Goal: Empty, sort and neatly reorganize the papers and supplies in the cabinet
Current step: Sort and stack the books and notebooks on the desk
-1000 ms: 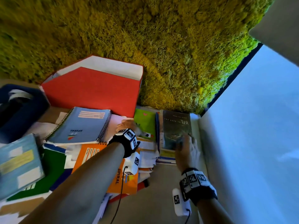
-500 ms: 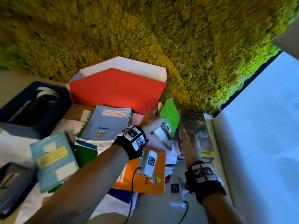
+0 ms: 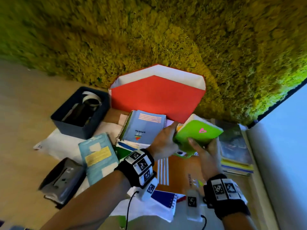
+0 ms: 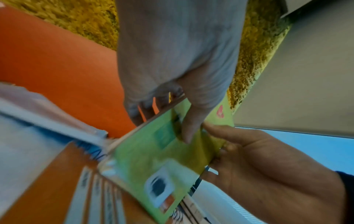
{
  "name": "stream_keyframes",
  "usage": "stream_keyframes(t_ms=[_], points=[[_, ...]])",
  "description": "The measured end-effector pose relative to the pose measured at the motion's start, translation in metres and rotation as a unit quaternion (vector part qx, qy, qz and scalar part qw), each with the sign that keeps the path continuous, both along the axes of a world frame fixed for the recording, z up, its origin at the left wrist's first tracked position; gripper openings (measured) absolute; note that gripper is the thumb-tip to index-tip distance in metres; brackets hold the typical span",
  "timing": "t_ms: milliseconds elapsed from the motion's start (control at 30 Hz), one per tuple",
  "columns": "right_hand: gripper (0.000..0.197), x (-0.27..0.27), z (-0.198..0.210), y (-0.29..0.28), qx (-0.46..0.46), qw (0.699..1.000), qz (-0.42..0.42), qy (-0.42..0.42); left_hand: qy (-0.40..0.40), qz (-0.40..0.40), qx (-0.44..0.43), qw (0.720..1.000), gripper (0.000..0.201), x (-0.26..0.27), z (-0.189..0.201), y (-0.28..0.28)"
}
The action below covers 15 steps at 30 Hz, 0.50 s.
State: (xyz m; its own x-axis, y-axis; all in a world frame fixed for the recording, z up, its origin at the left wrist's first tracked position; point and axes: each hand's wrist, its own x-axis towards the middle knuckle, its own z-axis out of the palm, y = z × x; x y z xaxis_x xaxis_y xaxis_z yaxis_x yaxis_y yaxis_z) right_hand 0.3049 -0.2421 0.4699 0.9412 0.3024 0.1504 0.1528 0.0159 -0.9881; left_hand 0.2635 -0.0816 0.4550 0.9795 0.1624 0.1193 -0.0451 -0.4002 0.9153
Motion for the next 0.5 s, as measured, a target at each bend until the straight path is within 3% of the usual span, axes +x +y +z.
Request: stream_keyframes(t_ms=[133, 300, 400, 500], points=[[0.058, -0.002, -0.028, 0.004, -0.079, 0.997, 0.01, -0.011, 0.019, 0.042, -0.01, 0.999, 0.063, -0.008, -0.022, 0.002], [0.054, 0.001, -0.007, 0.005, -0.092, 0.993, 0.027, -0.071, 0.005, 0.068, -0.019, 0.998, 0.052, -0.014, -0.012, 0.016], [0.038, 0.0, 0.003, 0.013, -0.105, 0.989, -0.008, -0.099, 0.07, 0.133, 0.059, 0.987, 0.046, -0.017, 0.0, 0.045], [0.032, -0.01, 0.013, 0.028, -0.06, 0.993, -0.015, -0.097, 0.204, 0.198, 0.21, 0.935, 0.048, -0.031, 0.004, 0.086]])
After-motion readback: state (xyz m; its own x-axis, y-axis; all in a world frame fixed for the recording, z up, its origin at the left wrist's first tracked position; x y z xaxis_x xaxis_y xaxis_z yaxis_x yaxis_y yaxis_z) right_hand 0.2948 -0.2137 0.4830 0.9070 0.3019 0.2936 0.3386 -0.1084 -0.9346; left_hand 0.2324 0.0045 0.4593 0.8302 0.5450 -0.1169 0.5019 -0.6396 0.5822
